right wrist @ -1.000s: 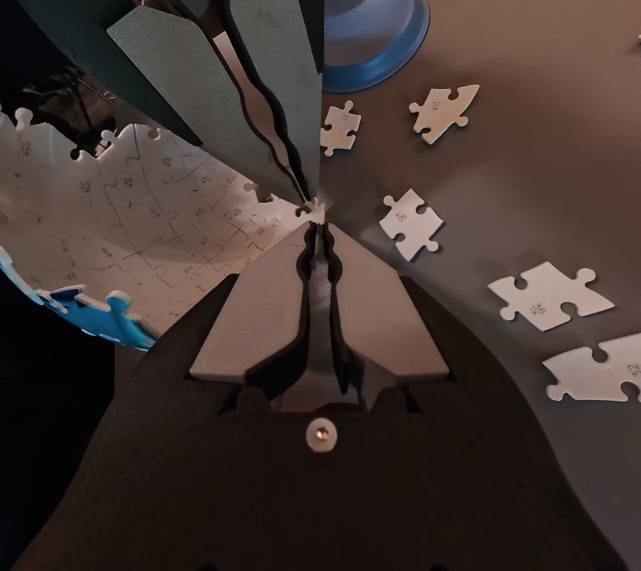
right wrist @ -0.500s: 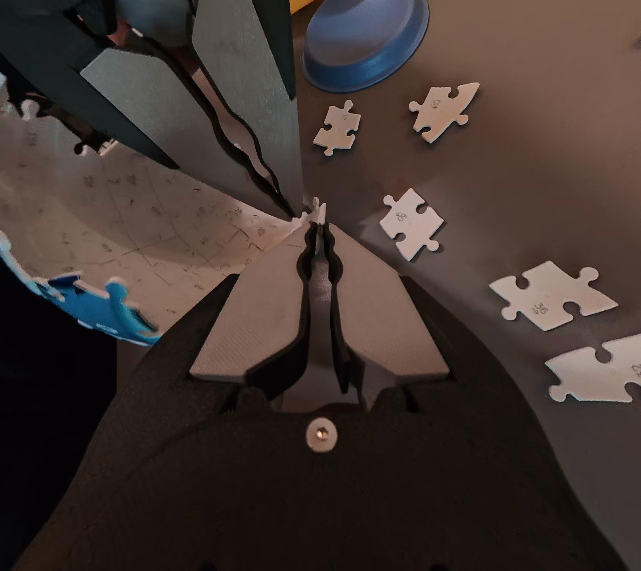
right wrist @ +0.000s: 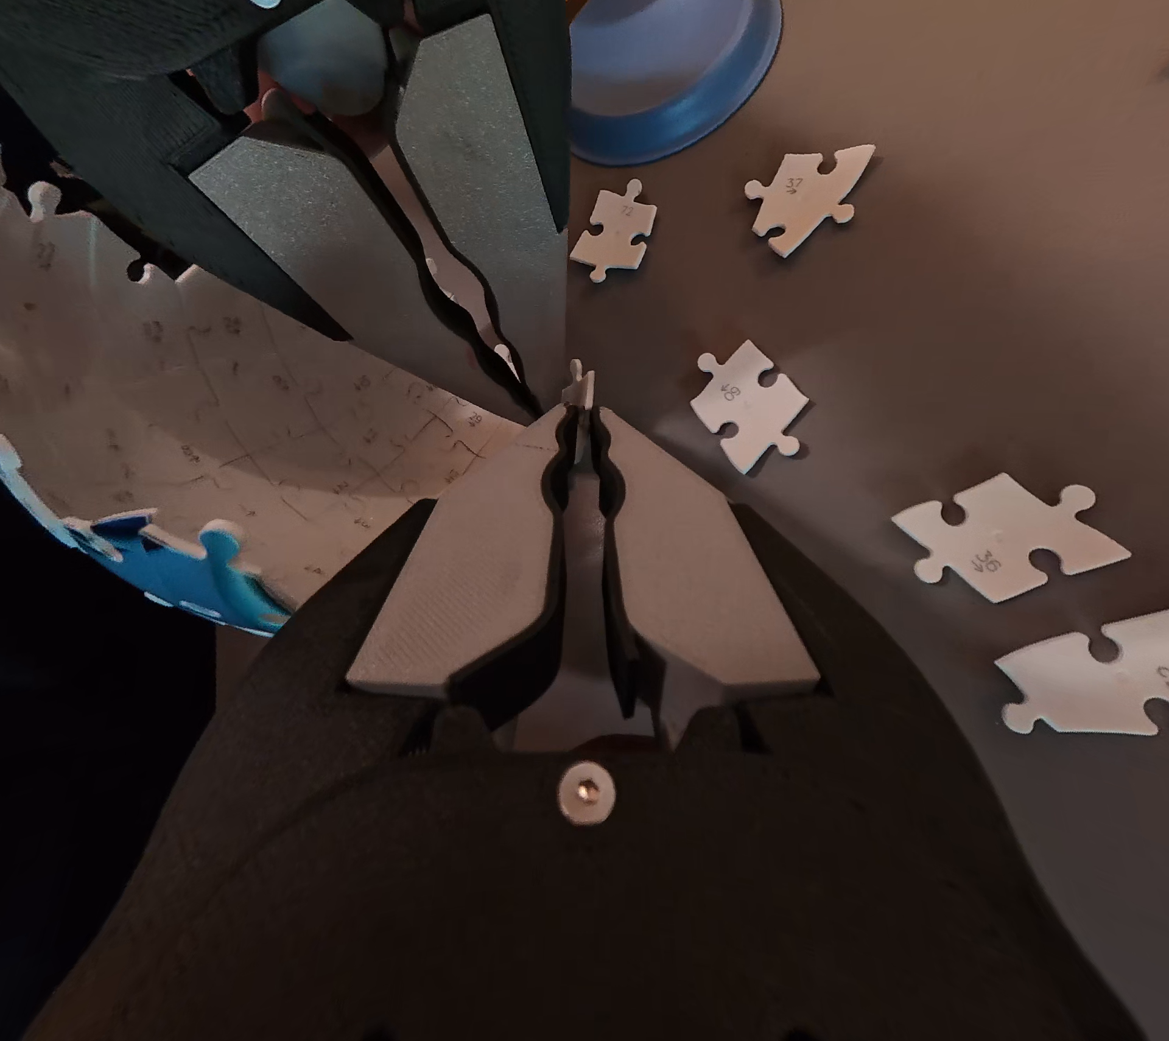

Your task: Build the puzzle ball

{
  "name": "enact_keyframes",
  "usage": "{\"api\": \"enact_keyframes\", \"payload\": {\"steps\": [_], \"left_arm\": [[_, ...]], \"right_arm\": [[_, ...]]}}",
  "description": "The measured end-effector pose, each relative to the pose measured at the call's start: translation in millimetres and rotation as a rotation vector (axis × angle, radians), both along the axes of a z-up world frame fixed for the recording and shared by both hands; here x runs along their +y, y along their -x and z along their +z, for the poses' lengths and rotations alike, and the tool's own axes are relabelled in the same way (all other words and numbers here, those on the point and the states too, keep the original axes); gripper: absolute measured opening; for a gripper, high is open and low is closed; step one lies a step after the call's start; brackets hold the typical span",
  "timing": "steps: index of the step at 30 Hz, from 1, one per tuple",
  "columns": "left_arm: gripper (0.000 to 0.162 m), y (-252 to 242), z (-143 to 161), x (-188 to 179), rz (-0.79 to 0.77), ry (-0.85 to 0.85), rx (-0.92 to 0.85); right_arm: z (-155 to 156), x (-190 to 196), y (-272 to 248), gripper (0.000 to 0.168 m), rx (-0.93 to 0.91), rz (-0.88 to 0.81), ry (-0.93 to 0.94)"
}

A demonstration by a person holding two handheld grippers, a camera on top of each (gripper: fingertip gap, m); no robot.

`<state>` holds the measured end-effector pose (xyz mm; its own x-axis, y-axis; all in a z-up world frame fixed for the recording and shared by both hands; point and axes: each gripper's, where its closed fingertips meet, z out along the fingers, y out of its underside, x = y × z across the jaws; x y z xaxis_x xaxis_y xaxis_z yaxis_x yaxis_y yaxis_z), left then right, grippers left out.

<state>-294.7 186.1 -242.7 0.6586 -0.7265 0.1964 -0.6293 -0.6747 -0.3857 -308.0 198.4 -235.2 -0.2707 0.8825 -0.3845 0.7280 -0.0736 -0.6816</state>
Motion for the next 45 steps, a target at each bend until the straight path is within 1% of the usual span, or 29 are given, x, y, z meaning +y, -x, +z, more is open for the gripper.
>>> {"api": "enact_keyframes", "payload": {"steps": [1,9,13,21,30,45], "left_arm": [[0.000,0.1,-0.1,-0.1,0.000,0.002,-0.002],[0.000,0.1,-2.3,0.1,-0.005,0.018,-0.001],[0.000,1.5,-0.3,1.8,-0.012,-0.004,0.003],[0.000,-1.2,-3.0,0.3,-0.023,0.029,-0.037],[0.000,-2.2,-1.7,2.6,-0.050,0.011,-0.062],[0.000,-1.5,-2.6,2.8,-0.043,0.053,-0.098]], "right_arm": [[-0.1,-0.1,0.1,0.001,0.000,0.000,0.002],[-3.4,1.6,0.3,0.001,-0.008,-0.002,0.014],[-2.4,1.1,0.7,0.001,-0.004,0.000,0.024],[-4.8,2.2,0.8,0.002,-0.013,-0.002,0.039],[-5.6,2.4,1.2,0.002,-0.014,-0.002,0.065],[-8.2,3.1,1.5,0.002,-0.031,0.000,0.106]]}}
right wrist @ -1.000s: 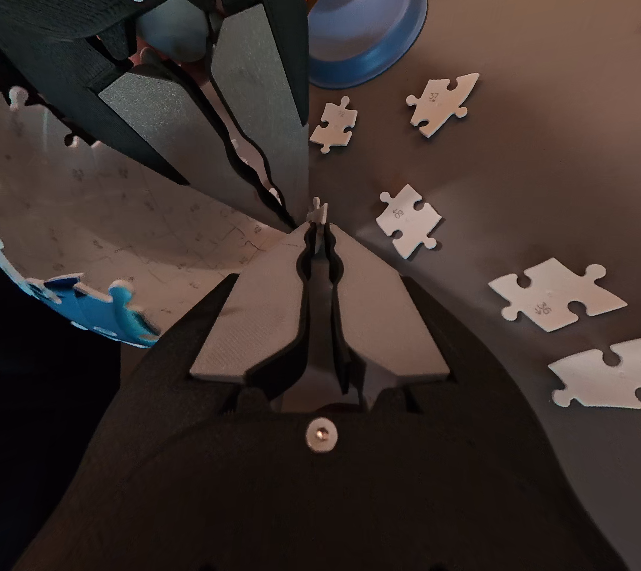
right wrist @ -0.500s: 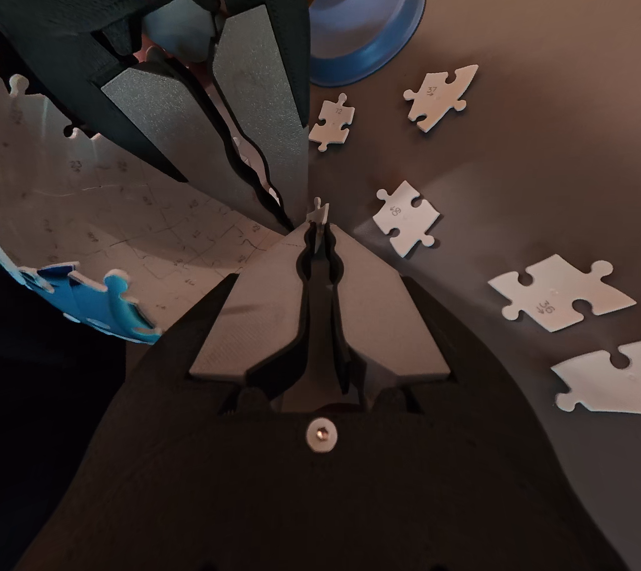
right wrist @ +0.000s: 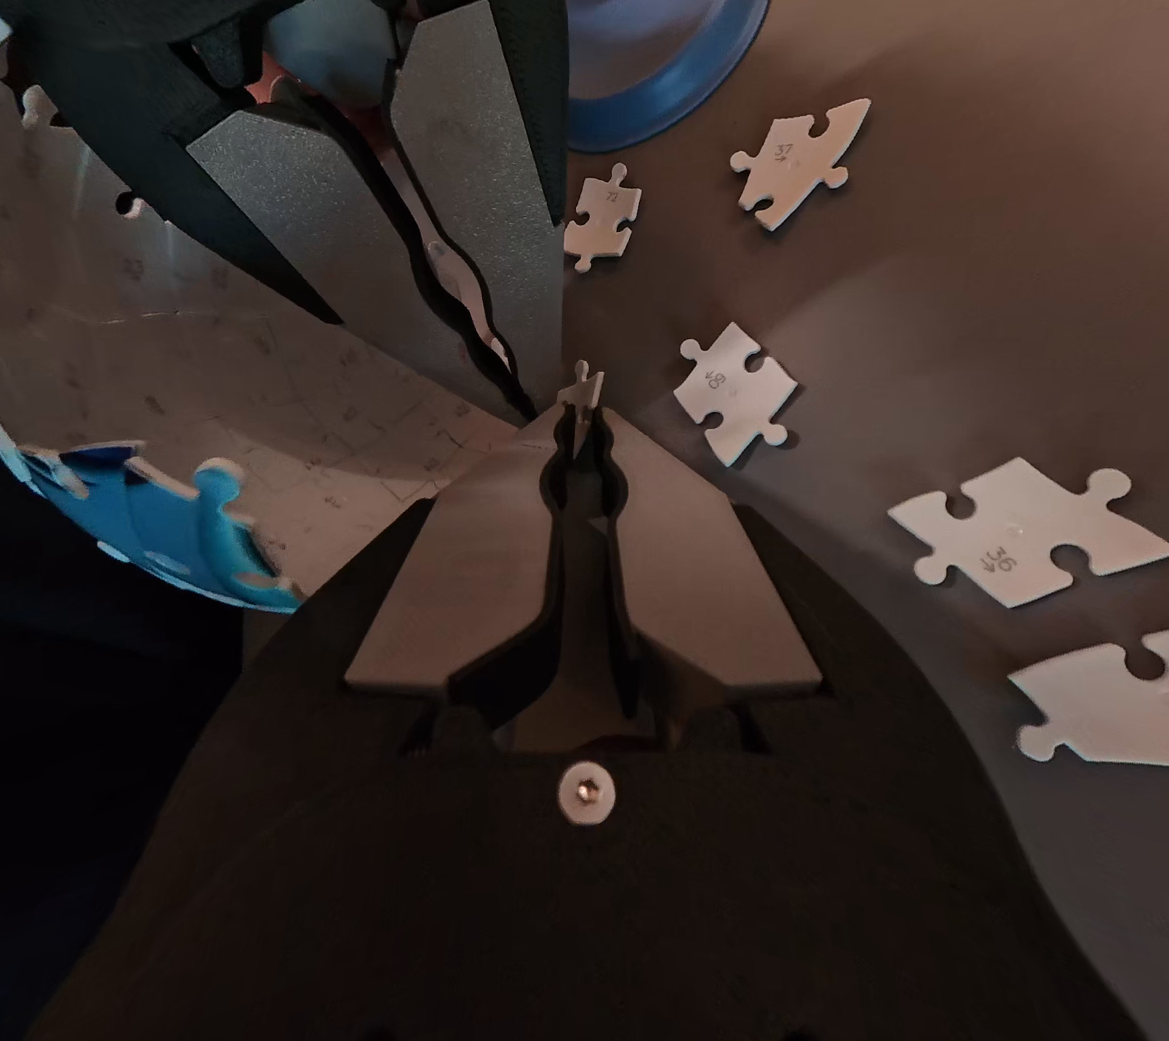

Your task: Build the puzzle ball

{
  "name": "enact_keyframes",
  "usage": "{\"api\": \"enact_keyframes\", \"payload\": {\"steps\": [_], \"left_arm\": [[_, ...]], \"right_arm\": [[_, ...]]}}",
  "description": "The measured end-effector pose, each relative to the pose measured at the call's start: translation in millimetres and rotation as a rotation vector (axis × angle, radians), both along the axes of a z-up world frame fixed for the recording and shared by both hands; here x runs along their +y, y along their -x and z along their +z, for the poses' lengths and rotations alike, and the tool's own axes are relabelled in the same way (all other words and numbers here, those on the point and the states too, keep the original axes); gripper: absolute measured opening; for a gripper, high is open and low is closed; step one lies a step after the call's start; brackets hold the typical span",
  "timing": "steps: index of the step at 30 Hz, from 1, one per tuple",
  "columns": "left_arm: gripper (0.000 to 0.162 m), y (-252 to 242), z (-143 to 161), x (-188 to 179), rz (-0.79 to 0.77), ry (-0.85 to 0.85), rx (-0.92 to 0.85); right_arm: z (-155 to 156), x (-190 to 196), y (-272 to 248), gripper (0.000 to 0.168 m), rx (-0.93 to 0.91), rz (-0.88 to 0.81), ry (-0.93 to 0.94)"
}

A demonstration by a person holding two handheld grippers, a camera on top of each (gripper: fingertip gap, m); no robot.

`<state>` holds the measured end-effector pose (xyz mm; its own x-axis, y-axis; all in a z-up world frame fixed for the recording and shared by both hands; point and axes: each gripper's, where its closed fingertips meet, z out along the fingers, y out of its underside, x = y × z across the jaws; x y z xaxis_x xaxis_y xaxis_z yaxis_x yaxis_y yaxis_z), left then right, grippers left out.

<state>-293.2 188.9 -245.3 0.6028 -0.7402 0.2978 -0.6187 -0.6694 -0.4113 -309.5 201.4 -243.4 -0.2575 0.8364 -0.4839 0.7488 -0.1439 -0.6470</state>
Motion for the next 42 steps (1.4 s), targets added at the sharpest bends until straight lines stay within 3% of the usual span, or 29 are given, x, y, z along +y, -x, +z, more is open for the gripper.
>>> {"api": "enact_keyframes", "payload": {"steps": [22,27,40,42], "left_arm": [[0.000,-0.3,-0.4,-1.9,-0.075,0.035,-0.018],[0.000,-0.3,-0.6,-2.0,-0.084,0.033,-0.009],[0.000,-0.6,-0.3,-1.9,-0.085,0.031,-0.007],[0.000,-0.4,-0.4,-1.9,-0.084,0.030,-0.008]], "right_arm": [[1.1,0.0,-2.9,0.012,0.029,0.109,-0.111],[3.7,1.8,-2.5,0.028,0.037,0.111,-0.132],[0.0,4.9,-3.1,0.027,0.046,0.189,-0.324],[1.8,13.3,-0.6,0.036,0.084,0.183,-0.401]]}}
